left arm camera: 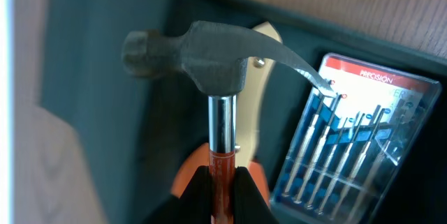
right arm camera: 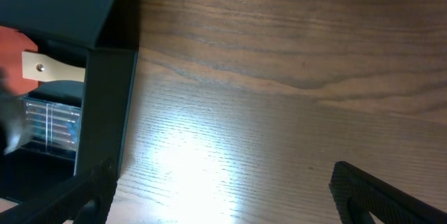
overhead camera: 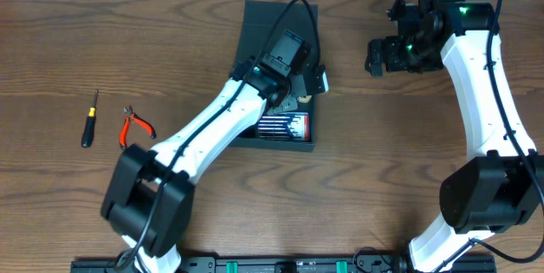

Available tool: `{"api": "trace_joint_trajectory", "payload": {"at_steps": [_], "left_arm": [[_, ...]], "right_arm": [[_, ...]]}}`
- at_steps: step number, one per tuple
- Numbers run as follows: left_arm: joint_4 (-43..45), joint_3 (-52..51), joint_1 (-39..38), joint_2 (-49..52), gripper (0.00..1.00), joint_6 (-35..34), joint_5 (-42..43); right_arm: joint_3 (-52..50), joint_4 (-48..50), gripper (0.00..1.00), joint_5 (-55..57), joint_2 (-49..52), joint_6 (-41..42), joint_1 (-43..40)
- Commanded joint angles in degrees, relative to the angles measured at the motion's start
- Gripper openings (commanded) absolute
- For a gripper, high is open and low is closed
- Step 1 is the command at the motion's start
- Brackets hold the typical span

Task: Pack container
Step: 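Swing the hammer over the box and release it inside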

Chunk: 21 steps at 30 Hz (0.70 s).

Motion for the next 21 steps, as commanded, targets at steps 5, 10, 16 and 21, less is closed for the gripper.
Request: {"api": "trace_joint_trajectory", "payload": {"at_steps": [5, 10, 16, 21], "left_arm": [[-0.28, -0.09, 0.09, 3.85, 0.06, -4.94, 0.87], [-0.2, -0.28, 0.02, 4.68, 0.17, -6.8, 0.81], [-0.24, 0.59, 0.04, 0.39, 0.72, -10.01, -5.31], [-1.79, 2.91, 1.66, -10.05, 0.75, -14.58, -11.1]], "right_arm": [[0.42, 0.15, 0.99, -0.66, 0.33, 0.92, -0.31], [0.42, 0.28, 0.99, -0.66, 0.33, 0.92, -0.31], [0.42, 0.31, 0.99, -0.66, 0.33, 0.92, -0.31], [0.42, 0.28, 0.99, -0.66, 0.33, 0.92, -0.31]]}}
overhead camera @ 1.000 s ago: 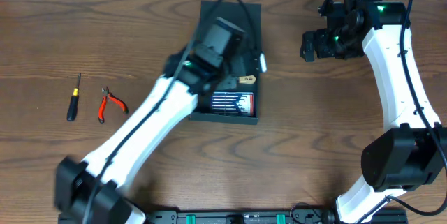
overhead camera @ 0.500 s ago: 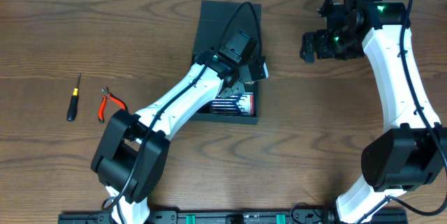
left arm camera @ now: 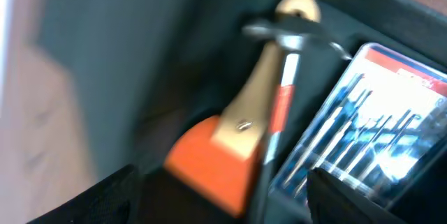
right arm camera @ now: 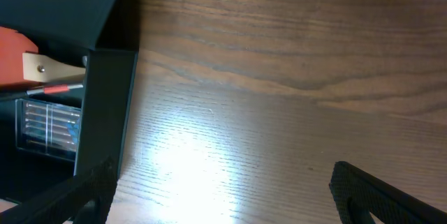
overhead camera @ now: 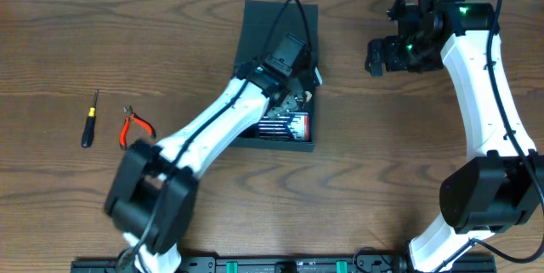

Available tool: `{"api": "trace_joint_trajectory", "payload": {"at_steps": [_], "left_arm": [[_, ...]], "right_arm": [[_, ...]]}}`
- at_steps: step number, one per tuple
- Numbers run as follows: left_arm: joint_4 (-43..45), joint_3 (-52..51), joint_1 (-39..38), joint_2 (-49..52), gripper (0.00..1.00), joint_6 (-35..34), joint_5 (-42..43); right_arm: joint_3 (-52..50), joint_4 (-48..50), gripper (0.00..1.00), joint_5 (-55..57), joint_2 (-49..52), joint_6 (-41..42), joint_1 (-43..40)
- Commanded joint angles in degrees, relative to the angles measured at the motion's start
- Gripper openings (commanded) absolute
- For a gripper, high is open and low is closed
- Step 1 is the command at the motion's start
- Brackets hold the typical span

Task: Pack container
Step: 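Swing the hammer over the box and release it inside, then grasp the red-handled pliers with the left gripper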

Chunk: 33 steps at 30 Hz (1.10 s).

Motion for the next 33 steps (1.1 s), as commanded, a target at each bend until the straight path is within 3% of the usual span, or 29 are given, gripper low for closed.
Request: {"api": "trace_joint_trajectory", "payload": {"at_steps": [1, 5, 11, 17, 23, 33], "left_arm": [[-0.72, 3.23, 2.25, -11.13, 0.75, -5.99, -5.81], [-3.32, 3.21, 10.03, -19.61, 0.75, -14.23, -7.17], [-17.64, 2.43, 32.37, -20.55, 0.81, -30.32, -4.35], [-23.21, 0.87, 47.78, -12.7, 0.81, -32.89, 6.88], [-24.63, 0.87, 52.43, -3.17, 0.69, -50.62, 9.66], [-23.54, 0.83, 51.06, 7.13, 0.69, -63.49, 9.66]], "right_arm": [[0.42, 0.09, 0.99, -0.66, 0.33, 0.92, -0.31], [0.42, 0.11, 0.99, -0.66, 0.33, 0.92, -0.31], [0.42, 0.2, 0.99, -0.66, 0.33, 0.92, -0.31], [0.42, 1.42, 0.99, -0.66, 0.33, 0.92, -0.31], [0.42, 2.6, 0.99, -0.66, 0.33, 0.92, -0.31], [0.42, 2.99, 0.99, -0.63, 0.33, 0.9, -0.31]]}}
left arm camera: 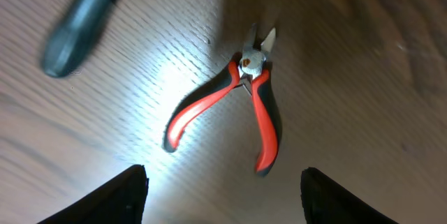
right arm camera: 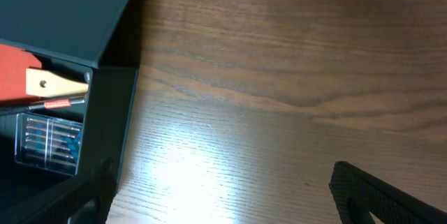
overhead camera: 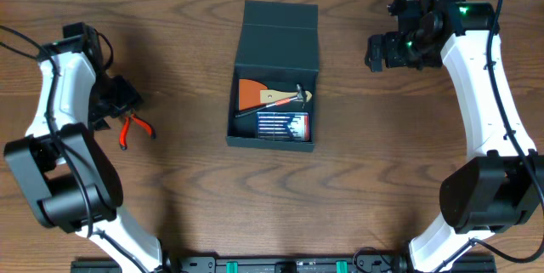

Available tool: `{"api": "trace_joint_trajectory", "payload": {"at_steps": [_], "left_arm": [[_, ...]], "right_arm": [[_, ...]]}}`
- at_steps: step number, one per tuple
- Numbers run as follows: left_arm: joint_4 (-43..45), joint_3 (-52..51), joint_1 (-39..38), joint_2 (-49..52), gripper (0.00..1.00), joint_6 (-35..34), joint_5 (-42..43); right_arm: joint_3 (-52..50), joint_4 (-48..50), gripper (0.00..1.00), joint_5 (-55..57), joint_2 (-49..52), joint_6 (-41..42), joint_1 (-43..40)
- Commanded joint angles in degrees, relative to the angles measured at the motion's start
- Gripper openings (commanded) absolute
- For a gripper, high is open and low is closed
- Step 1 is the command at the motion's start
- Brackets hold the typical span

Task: Pack container
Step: 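Grasp the red-handled pliers with the left gripper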

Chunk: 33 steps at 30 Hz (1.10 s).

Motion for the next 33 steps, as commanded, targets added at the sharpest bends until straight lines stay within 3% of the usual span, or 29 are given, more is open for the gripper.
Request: {"api": "trace_joint_trajectory", "payload": {"at_steps": [1, 17, 28, 31, 33], "left_arm": [[0.61, -0.22, -0.96, 2.75, 0.69, -6.58, 0.61], [3.74, -0.28, -3.13, 10.88, 0.67, -11.23, 1.05], [6.12, -0.55, -3.37, 13.11, 0.29, -7.21, 4.15], [6.1, -0.52, -3.39, 13.05, 0.14, -5.68, 8.28], [5.79, -0.52, -3.39, 12.46, 0.09, -5.33, 10.95]], "right_arm": [[0.42, 0.15, 0.99, -0.63, 0.33, 0.9, -0.31], [0.39, 0.09, 0.99, -0.63, 0.33, 0.9, -0.31], [0.39, 0.11, 0.99, -0.61, 0.33, 0.9, -0.31], [0.39, 0.11, 0.99, -0.63, 0.33, 0.9, -0.31], [0.39, 0.11, 0.99, -0.61, 0.33, 0.9, -0.31]]}}
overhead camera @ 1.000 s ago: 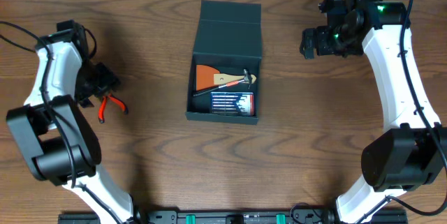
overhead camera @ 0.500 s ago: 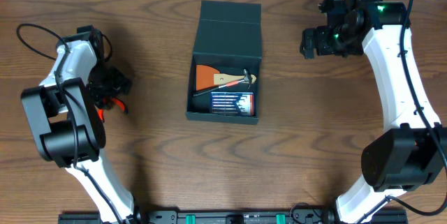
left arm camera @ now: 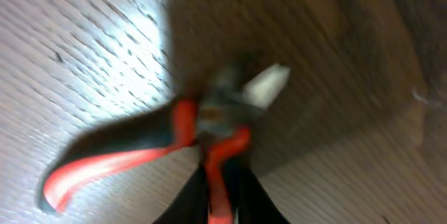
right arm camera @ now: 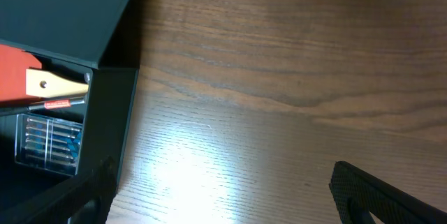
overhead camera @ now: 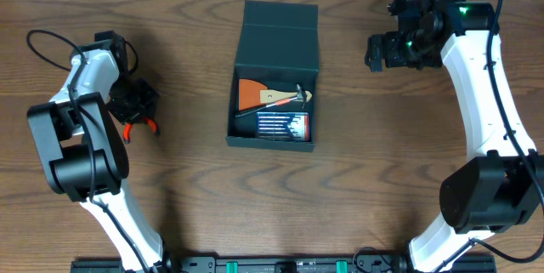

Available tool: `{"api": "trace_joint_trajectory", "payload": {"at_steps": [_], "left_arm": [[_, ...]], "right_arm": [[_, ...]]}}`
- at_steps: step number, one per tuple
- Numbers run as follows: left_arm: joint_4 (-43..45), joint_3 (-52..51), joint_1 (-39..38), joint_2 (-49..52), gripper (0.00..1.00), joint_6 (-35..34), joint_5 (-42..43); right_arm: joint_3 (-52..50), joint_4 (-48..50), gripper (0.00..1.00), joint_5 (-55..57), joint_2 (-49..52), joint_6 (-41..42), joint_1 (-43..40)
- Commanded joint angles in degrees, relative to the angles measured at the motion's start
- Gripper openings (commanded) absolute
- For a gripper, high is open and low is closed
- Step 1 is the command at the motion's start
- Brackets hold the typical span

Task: Pack container
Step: 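Grasp the red-handled pliers with the left gripper, then carry the pliers into the box and release them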

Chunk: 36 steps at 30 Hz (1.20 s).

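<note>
The black box [overhead camera: 274, 31] stands open mid-table, holding an orange scraper [overhead camera: 251, 94], a hammer [overhead camera: 287, 99] and a clear case of precision screwdrivers [overhead camera: 282, 124]. Red-and-black pliers [overhead camera: 140, 125] lie on the table at the far left. My left gripper [overhead camera: 136, 101] is down on them. In the left wrist view the pliers [left arm camera: 188, 123] are blurred, and my left gripper [left arm camera: 220, 185] is shut on one red handle. My right gripper [overhead camera: 382, 52] hovers right of the box. It is open [right arm camera: 223, 203] with nothing between its fingers.
The box's lid [overhead camera: 280, 14] lies folded back toward the far edge. In the right wrist view the box wall [right arm camera: 112, 112] is at the left, with bare wood to its right. The left arm [overhead camera: 85, 94] covers the table beside the pliers.
My left gripper was open above the pliers. Now it is lower and shut on one of their handles. The box contents and the right arm have not moved.
My left gripper held the hammer by its shaft over the box. Then it was open and the hammer lay in the box across the scraper. Then it was at the far left, open above the pliers, and now it is shut on them.
</note>
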Motion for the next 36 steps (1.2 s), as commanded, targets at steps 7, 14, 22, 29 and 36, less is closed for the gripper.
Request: {"api": "trace_joint_trajectory", "payload": {"at_steps": [7, 14, 22, 29, 36], "left_arm": [[-1.11, 0.94, -1.11, -5.29, 0.06, 13.16, 7.32], [-2.14, 4.63, -11.76, -21.75, 0.06, 46.16, 7.98], [2.82, 4.61, -38.53, -31.67, 0.06, 77.11, -4.74], [3.28, 4.55, -47.08, -23.26, 0.06, 78.55, -6.43], [4.68, 4.55, -47.01, -13.35, 0.06, 74.18, -7.89]], "right_arm": [[0.39, 0.09, 0.99, -0.63, 0.33, 0.9, -0.28], [0.39, 0.24, 0.99, -0.63, 0.33, 0.9, -0.28], [0.39, 0.26, 0.99, -0.63, 0.33, 0.92, -0.28], [0.39, -0.57, 0.99, -0.63, 0.33, 0.9, -0.28], [0.39, -0.85, 0.99, -0.63, 0.33, 0.9, -0.28]]}}
